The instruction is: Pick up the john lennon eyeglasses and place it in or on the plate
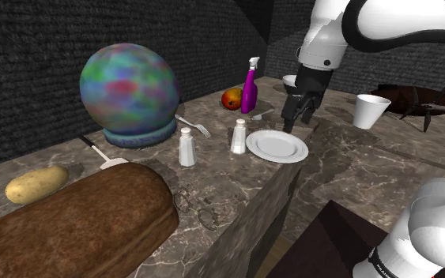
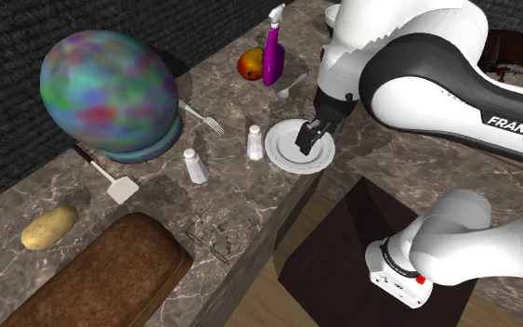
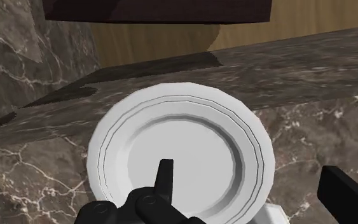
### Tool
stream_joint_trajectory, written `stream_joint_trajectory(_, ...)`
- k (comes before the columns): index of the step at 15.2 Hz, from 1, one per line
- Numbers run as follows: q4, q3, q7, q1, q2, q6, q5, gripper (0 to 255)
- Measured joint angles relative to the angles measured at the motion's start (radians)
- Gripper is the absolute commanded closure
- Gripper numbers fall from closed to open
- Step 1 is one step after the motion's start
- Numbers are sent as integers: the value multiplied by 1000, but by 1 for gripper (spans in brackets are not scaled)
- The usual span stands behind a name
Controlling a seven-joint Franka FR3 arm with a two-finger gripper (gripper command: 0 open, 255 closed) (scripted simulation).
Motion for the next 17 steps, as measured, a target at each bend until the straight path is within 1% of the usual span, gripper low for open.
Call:
stream_joint_trajectory(5,55,121,106,35,76,21,29,0)
stream_joint_trajectory(10,126,228,197,53,183,52,29,0)
stream_joint_trajectory(14,202,324,285,63,290,72,7,0)
stream_joint_trajectory(17,282,399,360,69,390,78,-30,0)
